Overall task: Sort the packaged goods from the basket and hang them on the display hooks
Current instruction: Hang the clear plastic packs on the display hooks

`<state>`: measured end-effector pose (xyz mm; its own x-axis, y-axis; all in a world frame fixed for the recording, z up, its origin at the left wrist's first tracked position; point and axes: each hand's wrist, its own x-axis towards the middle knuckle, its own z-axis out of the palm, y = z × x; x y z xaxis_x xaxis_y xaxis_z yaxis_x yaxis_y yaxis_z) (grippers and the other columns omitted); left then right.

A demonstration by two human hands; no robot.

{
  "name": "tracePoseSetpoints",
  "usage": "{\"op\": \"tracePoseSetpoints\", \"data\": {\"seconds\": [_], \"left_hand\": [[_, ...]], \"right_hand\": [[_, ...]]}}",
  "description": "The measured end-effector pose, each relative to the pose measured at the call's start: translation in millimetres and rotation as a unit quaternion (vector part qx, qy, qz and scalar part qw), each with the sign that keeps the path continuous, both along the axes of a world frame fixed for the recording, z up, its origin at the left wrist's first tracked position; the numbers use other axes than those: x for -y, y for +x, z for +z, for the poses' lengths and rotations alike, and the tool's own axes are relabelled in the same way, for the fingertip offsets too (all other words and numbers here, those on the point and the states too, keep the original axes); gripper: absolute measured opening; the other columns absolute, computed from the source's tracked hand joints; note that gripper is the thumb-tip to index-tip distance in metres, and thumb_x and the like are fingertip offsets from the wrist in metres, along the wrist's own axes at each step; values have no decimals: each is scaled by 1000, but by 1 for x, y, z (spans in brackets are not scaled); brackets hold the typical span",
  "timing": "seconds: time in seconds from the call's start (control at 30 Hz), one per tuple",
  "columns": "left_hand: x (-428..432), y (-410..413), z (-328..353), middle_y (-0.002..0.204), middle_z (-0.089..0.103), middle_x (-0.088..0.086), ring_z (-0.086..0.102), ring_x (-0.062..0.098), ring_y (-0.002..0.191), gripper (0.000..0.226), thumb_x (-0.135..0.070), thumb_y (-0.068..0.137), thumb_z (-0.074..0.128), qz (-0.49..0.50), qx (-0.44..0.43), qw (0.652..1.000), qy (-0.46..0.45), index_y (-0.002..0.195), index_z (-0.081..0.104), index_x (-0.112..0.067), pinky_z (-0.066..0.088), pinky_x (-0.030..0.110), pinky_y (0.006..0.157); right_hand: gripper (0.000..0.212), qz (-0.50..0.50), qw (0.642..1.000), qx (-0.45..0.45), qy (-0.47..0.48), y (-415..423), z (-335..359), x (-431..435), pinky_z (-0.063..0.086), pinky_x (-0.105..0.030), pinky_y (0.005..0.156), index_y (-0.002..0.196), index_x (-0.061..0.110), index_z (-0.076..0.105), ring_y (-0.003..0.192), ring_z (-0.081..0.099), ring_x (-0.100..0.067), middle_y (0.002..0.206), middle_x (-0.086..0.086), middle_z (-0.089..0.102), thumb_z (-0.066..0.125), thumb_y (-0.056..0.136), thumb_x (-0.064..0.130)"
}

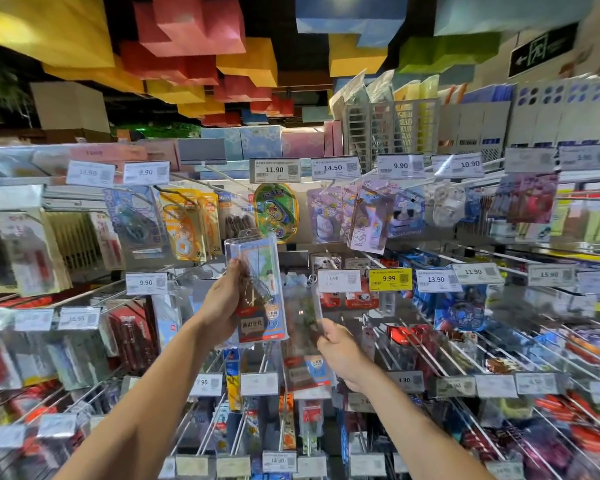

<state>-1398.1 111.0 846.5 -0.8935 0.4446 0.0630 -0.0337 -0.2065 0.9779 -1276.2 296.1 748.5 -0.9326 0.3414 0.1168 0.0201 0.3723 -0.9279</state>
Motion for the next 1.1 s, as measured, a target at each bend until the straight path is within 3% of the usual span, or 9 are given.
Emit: {"op": "tracePoseSetpoints", "data": {"seconds": [0.1,0.23,0.33,0.43,0.6,0.77,0.9,0.97,1.1], "left_hand": [[2,-3,-1,97,78,10,75,30,90,54,-62,103,39,-3,4,1000,-3,130,59,-18,59,49,85],[3,5,3,75,75,3,72,21,64,45,-59,105,36,-4,9,1000,-4,121,58,-22,56,40,68],[5,4,4,93,76,6,74,27,83,45,-62,103,39,-4,18,1000,-7,115,61,-25,60,44,77],[6,7,6,72,52,-6,48,11,59,42,-61,102,42,1,32,999,-4,94,60,-25,43,28,62],[5,1,2,72,46,-7,36,9,62,41,-61,102,43,6,27,1000,-5,91,61,-26,34,28,63],[6,5,7,67,65,-6,58,8,52,43,-56,106,36,-14,10,1000,-25,109,60,-21,50,21,50],[8,8,8,101,65,9,61,23,87,44,-61,102,38,-38,-3,999,-25,119,59,-25,53,38,74],[9,10,10,88,68,4,63,18,75,48,-61,101,39,-41,2,999,-21,118,59,-21,50,36,70],[7,11,9,70,73,-1,67,13,55,66,-56,106,34,-40,4,999,-23,152,39,-10,53,34,58]], "right_hand": [[36,-18,1000,13,-4,-13,-1,3,50,-39,101,112,25,63,113,64,-24,120,-6,68,41,99,2],[35,-34,998,46,-4,-22,-6,4,49,-40,106,128,25,60,115,59,-19,127,-2,62,42,102,10],[32,-51,997,57,-21,-25,-5,6,48,-37,106,130,25,58,118,58,-17,130,0,61,43,104,15],[24,-50,997,46,-29,-25,0,8,50,-31,98,116,28,64,109,63,-15,116,3,71,46,105,16],[26,-31,997,65,-39,-43,-18,0,51,-40,104,124,41,61,117,63,-13,118,17,70,52,100,35],[28,-64,994,76,-55,-35,-2,7,45,-33,95,131,27,56,117,58,-19,126,5,65,49,103,26],[34,-108,987,117,-33,-51,7,1,39,-35,100,140,16,43,128,49,-30,140,-8,50,39,106,19],[33,-137,980,135,-56,-66,8,1,42,-38,105,137,12,46,125,50,-30,139,-11,51,36,106,15],[33,-193,956,122,-183,-86,0,-3,46,-37,101,128,5,62,123,57,-31,135,-15,61,40,107,18]]}}
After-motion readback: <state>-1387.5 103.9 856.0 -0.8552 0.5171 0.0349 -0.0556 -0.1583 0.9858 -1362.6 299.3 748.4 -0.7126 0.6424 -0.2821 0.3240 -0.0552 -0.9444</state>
